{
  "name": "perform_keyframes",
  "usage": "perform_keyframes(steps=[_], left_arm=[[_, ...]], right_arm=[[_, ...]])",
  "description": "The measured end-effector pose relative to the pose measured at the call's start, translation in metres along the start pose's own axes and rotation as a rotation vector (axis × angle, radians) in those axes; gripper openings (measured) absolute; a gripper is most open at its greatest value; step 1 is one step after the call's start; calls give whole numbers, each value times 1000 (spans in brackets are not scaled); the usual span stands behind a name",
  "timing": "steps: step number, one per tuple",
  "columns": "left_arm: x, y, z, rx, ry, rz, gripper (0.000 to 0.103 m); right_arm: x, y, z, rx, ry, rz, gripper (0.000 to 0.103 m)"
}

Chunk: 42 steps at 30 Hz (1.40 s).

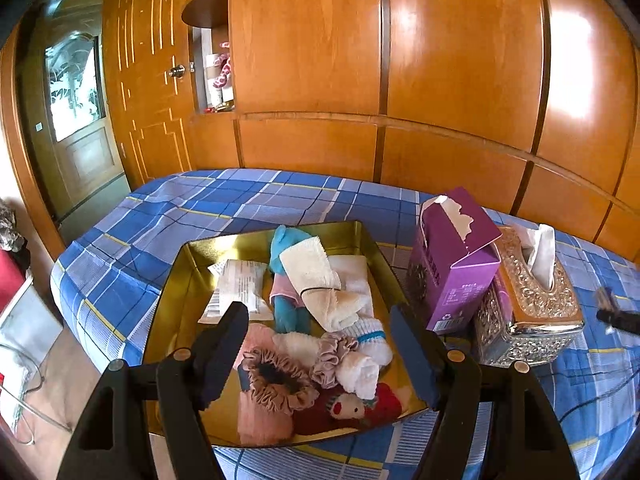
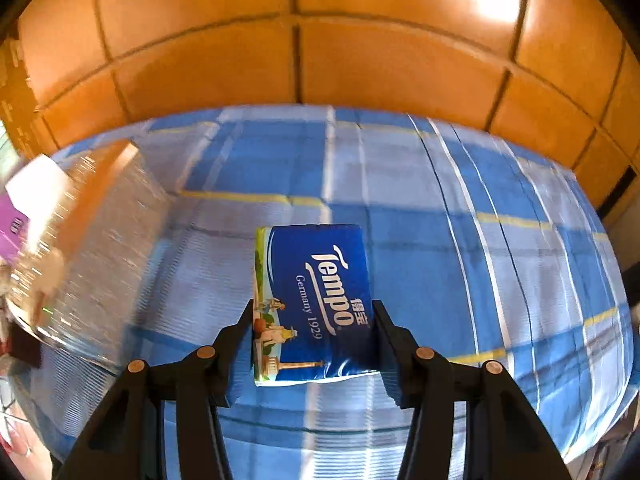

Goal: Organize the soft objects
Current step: 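Carry the Tempo tissue pack into the gold tray and open the right gripper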

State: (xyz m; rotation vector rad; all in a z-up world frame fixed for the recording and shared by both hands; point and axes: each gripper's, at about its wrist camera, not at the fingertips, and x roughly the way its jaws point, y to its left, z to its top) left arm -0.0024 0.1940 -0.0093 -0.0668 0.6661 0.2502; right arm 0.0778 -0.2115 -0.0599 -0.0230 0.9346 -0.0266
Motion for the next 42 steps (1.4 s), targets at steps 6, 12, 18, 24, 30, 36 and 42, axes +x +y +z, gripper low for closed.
perform_keyframes(steps=[6, 12, 18, 24, 30, 36, 42], left_arm=[[4, 10, -3, -31, 18, 2, 74], [4, 54, -5, -107, 23, 87, 73], [4, 106, -17, -224, 41, 188, 73], [9, 117, -22, -257, 58, 196, 77], [7, 108, -22, -247, 37, 186, 89], [2, 97, -20, -239, 26, 195, 97], [-9, 75, -17, -216, 2, 179, 103]], right_arm=[[-49, 62, 33, -136, -130, 151, 53], [-104, 173, 33, -429, -238, 389, 53], [-87, 295, -2, -657, -128, 545, 53], [-28, 381, -23, -710, -3, 564, 54], [-4, 397, -22, -686, 35, 564, 67], [-41, 362, -23, -642, -82, 571, 76], [-68, 316, -30, -516, -215, 439, 76]])
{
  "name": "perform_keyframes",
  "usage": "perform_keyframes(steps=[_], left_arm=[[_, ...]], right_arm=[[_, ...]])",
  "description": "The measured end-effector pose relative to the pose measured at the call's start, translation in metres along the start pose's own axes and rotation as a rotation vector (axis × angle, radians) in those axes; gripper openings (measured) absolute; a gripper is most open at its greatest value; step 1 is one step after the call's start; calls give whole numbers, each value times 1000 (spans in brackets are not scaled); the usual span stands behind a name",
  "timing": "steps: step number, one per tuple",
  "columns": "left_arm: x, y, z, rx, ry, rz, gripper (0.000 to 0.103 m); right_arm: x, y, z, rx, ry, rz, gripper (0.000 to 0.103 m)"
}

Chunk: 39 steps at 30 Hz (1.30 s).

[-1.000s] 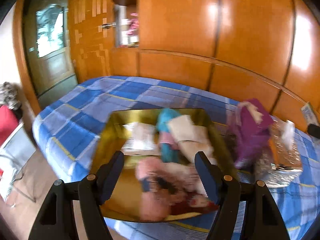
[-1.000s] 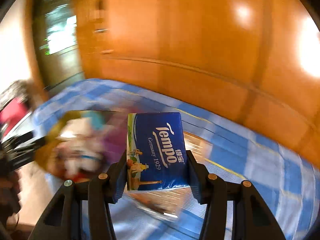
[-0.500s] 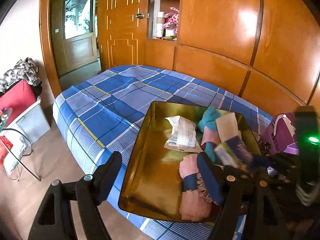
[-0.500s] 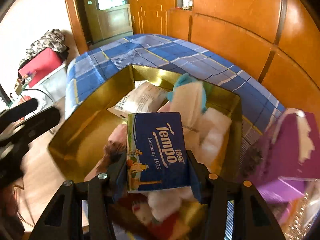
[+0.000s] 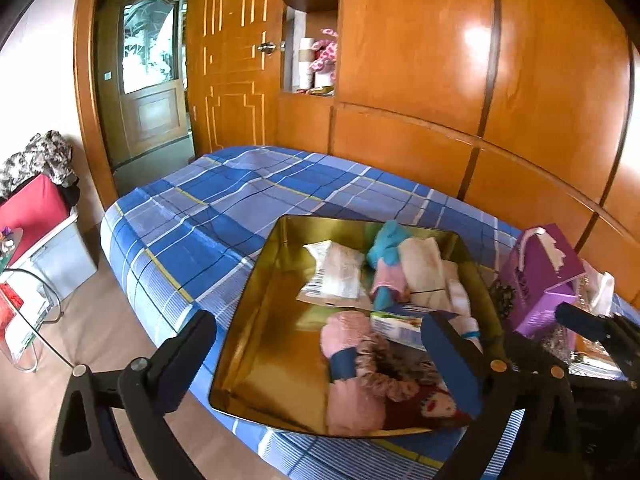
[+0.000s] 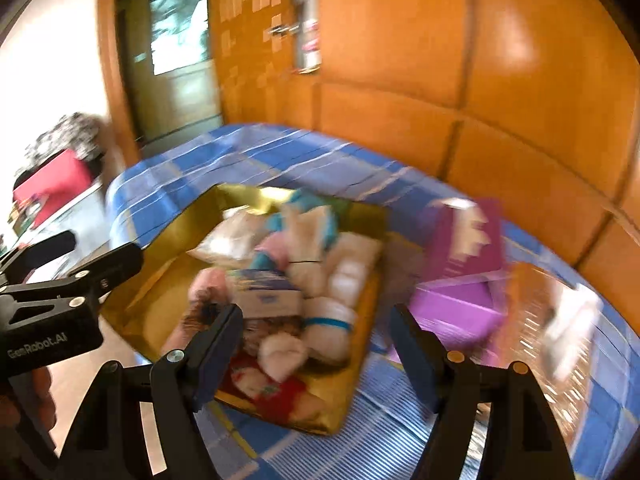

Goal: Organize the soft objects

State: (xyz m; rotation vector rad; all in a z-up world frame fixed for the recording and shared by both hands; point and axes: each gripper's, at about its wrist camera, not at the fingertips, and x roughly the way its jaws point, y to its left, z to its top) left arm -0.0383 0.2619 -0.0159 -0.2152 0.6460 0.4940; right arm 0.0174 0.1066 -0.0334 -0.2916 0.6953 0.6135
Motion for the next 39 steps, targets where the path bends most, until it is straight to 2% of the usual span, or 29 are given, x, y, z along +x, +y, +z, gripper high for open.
perform_keyframes(steps=[6, 11, 21, 39], left_arm=[[-11, -27, -6, 29, 1, -25, 103], [-14, -50, -14, 83, 5, 17, 103], [-28, -61, -19, 82, -45, 4, 103], [-30, -56, -19, 63, -44, 1, 103]], right_arm=[[-23, -25, -19, 101, -24, -137, 76], [-32, -43, -32, 161, -25, -194, 76], [-48, -52, -43, 191, -47, -229, 76], [-45, -44, -43, 179, -41, -221, 76]])
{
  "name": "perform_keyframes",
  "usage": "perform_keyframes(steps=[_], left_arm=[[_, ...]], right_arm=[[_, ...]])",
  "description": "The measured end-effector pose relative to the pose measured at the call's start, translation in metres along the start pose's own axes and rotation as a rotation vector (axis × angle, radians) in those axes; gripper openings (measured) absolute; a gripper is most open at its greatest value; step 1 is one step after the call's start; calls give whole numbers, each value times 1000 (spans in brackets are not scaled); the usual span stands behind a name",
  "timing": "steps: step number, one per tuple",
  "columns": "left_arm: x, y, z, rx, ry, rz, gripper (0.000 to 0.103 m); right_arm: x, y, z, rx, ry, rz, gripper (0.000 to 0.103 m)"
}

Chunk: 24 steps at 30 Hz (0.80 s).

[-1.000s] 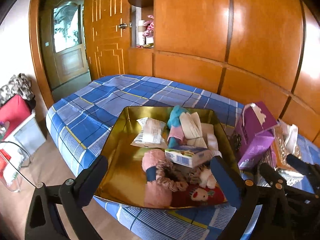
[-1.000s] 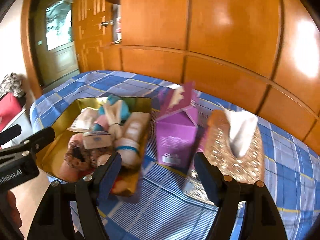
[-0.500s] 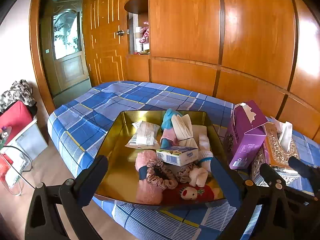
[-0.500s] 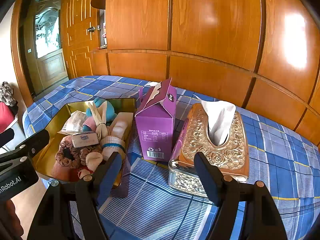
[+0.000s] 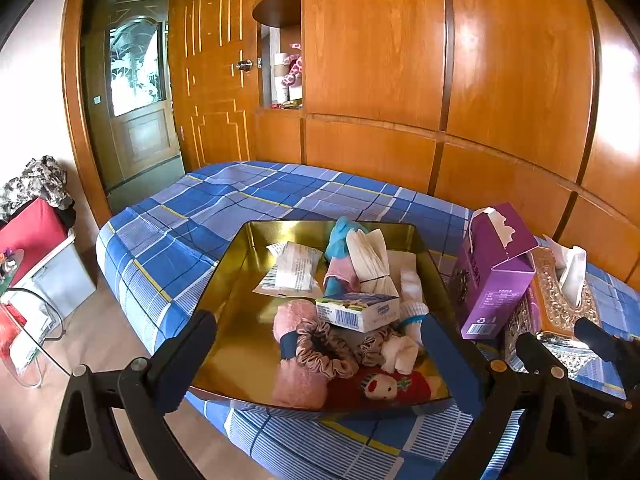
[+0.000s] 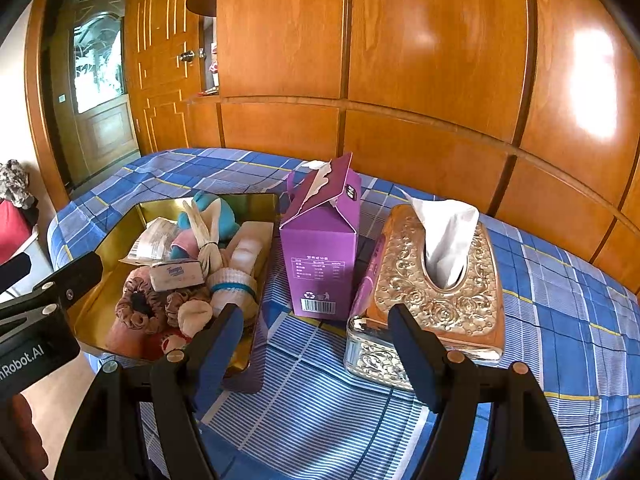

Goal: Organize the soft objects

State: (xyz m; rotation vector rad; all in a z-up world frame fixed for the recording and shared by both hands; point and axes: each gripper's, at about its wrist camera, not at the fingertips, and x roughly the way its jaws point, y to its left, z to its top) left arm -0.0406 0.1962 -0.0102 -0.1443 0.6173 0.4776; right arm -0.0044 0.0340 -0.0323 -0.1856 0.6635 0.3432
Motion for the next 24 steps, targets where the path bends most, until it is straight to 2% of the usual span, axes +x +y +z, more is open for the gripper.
perform_keyframes(steps=[24], left_arm=[[4, 0, -1, -5, 28, -7, 103]], right_arm=[[0, 3, 0, -11, 2, 10, 76]])
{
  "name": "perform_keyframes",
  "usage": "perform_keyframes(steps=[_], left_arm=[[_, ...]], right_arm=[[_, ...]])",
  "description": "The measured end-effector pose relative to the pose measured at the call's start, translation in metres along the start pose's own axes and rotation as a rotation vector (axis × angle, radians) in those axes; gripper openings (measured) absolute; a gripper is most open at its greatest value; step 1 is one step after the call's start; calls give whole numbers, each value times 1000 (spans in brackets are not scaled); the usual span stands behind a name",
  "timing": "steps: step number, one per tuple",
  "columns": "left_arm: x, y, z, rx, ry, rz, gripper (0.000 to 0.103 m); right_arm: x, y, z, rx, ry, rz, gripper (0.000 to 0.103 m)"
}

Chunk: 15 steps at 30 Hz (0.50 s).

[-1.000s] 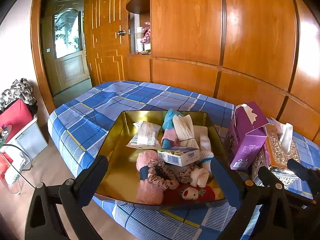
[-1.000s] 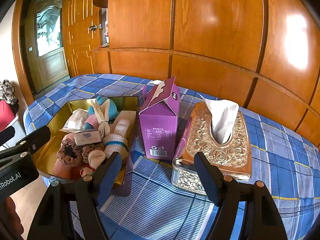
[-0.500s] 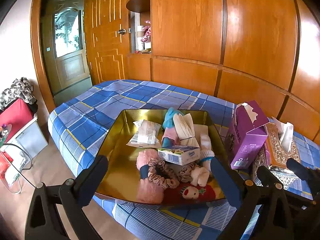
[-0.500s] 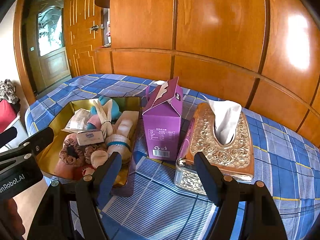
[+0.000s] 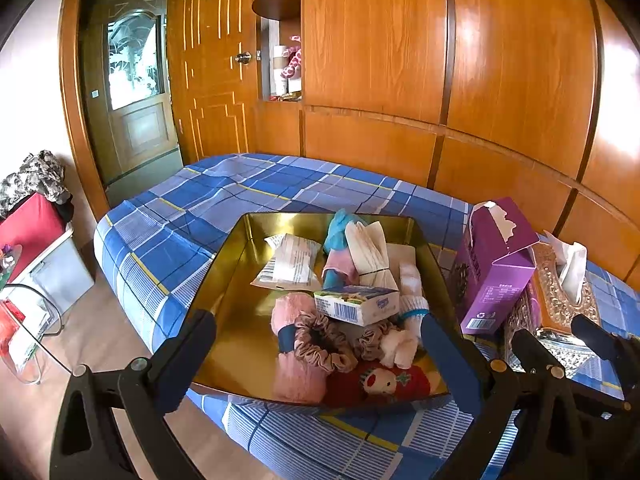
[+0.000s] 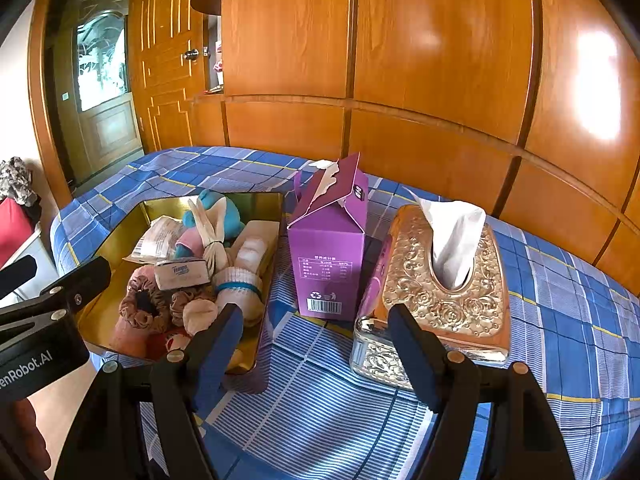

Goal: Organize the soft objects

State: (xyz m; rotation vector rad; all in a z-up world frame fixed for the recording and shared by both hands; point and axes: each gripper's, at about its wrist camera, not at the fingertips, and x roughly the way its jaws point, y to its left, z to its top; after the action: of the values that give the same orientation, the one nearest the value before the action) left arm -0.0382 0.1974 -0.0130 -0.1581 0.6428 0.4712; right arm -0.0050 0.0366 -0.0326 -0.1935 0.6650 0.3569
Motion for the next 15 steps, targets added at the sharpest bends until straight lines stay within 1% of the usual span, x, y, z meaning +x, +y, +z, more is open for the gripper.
perform_keyframes(steps=[15], left_arm=[[-1, -1, 0, 5, 1, 1, 103]], right_arm=[[-1, -1, 0, 4, -1, -1, 76]])
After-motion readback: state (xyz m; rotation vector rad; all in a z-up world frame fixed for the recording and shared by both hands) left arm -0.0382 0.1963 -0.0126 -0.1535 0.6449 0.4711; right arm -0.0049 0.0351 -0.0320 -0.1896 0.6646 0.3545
